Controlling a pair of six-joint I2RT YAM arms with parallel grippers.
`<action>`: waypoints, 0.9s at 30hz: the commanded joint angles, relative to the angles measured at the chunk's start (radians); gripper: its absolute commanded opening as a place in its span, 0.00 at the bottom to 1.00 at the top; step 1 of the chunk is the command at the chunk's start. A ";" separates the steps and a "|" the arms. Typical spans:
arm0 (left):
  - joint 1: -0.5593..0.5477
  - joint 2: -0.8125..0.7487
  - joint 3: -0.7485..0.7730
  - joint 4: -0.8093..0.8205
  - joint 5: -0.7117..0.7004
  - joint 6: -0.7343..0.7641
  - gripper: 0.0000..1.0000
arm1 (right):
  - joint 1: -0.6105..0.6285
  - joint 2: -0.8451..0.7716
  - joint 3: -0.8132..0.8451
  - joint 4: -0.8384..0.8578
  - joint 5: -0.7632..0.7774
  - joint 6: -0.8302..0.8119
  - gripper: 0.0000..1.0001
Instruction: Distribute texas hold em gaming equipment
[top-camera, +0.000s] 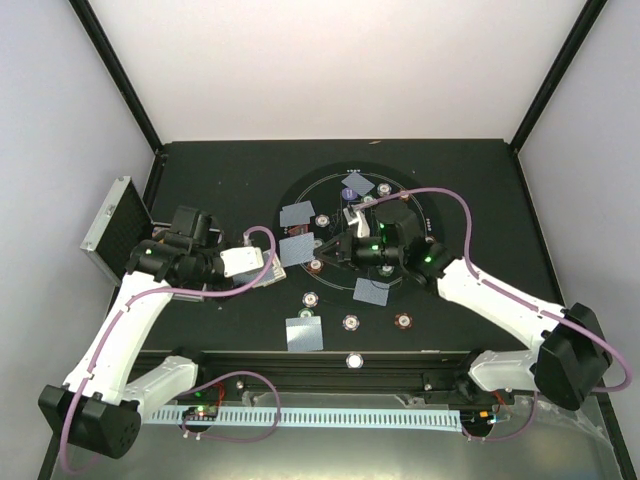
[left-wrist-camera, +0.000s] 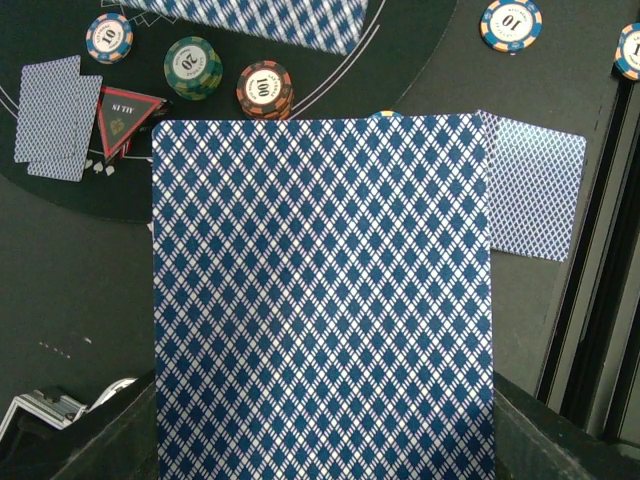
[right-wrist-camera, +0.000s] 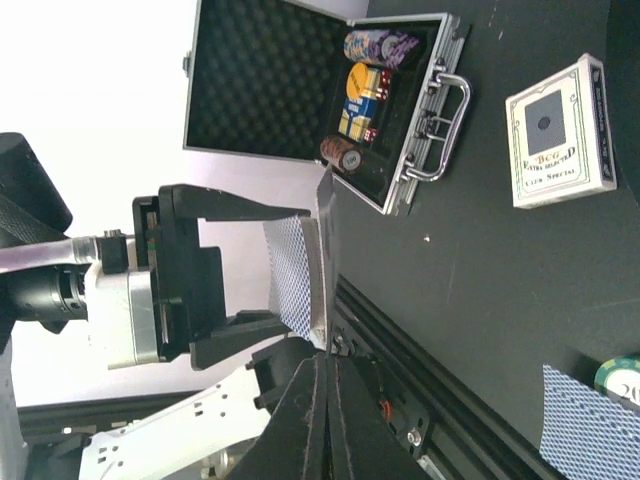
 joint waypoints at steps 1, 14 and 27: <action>-0.003 0.005 0.019 0.021 -0.001 -0.007 0.02 | -0.034 -0.025 -0.021 0.069 -0.065 0.028 0.01; -0.003 0.020 0.029 0.016 -0.001 -0.005 0.02 | -0.358 0.141 0.103 0.054 -0.208 -0.063 0.01; -0.003 0.040 0.046 0.007 0.007 -0.024 0.02 | -0.618 0.908 0.781 -0.202 -0.214 -0.227 0.01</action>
